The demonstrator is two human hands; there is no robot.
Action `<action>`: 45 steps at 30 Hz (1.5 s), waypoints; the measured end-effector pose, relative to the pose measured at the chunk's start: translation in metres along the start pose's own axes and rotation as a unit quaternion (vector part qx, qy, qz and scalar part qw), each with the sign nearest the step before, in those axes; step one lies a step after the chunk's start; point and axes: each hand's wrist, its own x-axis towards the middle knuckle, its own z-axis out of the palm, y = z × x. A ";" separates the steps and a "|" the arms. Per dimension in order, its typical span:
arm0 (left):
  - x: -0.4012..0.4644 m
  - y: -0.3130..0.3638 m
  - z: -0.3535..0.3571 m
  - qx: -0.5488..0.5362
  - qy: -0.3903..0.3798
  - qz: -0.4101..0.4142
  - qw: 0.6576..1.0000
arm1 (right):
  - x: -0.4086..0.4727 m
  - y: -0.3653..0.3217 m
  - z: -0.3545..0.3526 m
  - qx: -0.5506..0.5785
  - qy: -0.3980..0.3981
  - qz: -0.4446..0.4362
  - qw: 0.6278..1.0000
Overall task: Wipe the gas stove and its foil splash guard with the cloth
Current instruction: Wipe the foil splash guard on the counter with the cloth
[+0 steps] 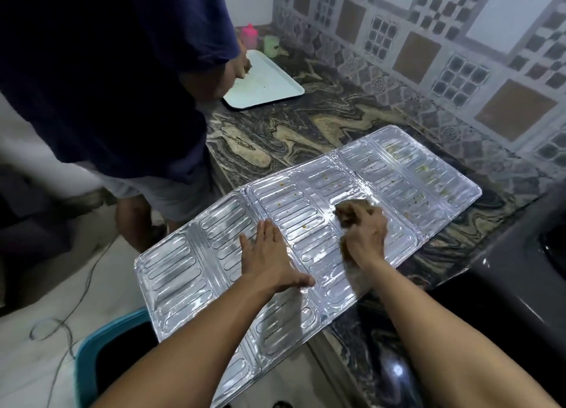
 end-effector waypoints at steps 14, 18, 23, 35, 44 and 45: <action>0.000 0.006 0.003 -0.038 0.011 -0.028 0.999 | 0.011 -0.032 -0.024 0.094 0.087 -0.052 0.990; 0.000 0.006 0.003 -0.027 0.015 -0.049 0.998 | -0.021 -0.037 0.002 0.003 -0.064 -0.280 0.958; -0.003 0.002 0.001 -0.016 0.002 -0.074 0.997 | -0.015 -0.008 0.045 -0.222 -0.203 -0.323 0.897; 0.001 0.008 -0.011 0.046 -0.041 -0.097 0.993 | 0.070 -0.051 0.091 -0.237 -0.266 -0.362 0.861; 0.005 0.011 -0.017 0.075 -0.061 -0.105 0.990 | 0.105 0.005 0.047 -0.246 -0.183 -0.057 0.950; 0.006 0.011 -0.016 0.075 -0.061 -0.105 0.990 | 0.100 0.009 0.045 -0.246 -0.174 -0.046 0.952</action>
